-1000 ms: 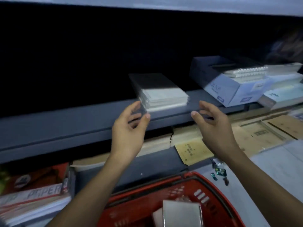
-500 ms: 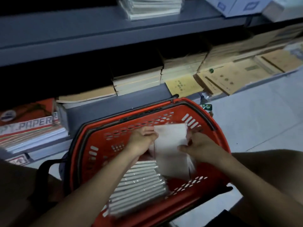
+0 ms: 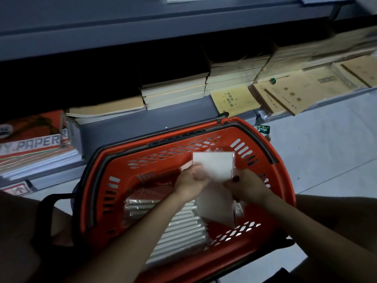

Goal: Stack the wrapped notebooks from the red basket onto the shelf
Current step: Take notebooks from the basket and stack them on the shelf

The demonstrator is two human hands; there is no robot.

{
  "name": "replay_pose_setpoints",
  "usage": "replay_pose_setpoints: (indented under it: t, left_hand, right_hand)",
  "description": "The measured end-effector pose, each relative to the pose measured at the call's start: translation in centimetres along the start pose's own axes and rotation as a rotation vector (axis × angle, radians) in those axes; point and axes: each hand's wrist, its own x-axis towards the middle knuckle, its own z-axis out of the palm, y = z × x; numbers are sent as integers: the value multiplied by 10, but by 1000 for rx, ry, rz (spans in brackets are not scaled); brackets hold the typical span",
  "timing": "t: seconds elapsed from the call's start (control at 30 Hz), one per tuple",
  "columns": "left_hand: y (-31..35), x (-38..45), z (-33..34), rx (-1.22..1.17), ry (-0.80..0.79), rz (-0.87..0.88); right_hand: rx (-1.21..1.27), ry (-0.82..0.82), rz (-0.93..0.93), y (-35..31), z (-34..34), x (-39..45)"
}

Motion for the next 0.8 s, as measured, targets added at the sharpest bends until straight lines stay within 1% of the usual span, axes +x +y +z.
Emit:
replay_pose_setpoints:
  t: [0.07,0.13,0.2,0.27,0.3,0.33,0.37,0.4,0.47,0.5,0.53,0.6,0.63,0.67,0.7,0.73,0.8]
  left_hand:
    - [1,-5,-1,37,-43,8]
    - [9,-14,-4,-14,-75,8]
    - [22,-27,-9,-185,-85,-5]
    - [43,-44,-21,-329,-113,-11]
    - [55,-55,-28,-374,-155,0]
    - [67,-66,-35,-440,-213,7]
    - [78,-75,-43,-493,-277,21]
    - [88,-86,-50,-519,-320,48]
    - [99,-104,-64,-518,-332,92]
    - [102,-110,-70,-539,-337,87]
    - [103,-115,-76,-580,-337,62]
    - [101,-124,-90,-617,-273,-1]
    - [97,-127,-96,-610,-233,-15]
    - [94,-130,-101,-607,-186,-25]
    - [91,-132,-106,-607,-145,-19]
    - [91,-136,-108,-621,-118,-11]
    - [95,-139,-111,-691,-120,8]
  right_hand:
    - [64,-14,-111,-13,-1,-8]
    - [136,36,-208,-30,0,-18]
    - [177,135,-279,-47,-2,-30]
    - [271,235,-316,-64,-6,-42]
    - [327,280,-330,-72,-8,-47]
    - [386,291,-352,-81,-11,-53]
    - [420,266,-395,-89,-14,-57]
    - [402,223,-465,-96,-15,-60]
    - [315,142,-618,-108,-15,-66]
    - [304,148,-678,-111,-16,-67]
    - [318,204,-731,-114,-18,-69]
    - [326,429,-818,-113,-26,-71]
    - [312,542,-823,-112,-33,-72]
    - [310,610,-791,-109,-39,-72]
    - [340,619,-719,-107,-45,-73]
    - [407,567,-608,-104,-50,-73]
    - [660,317,-341,-103,-54,-74]
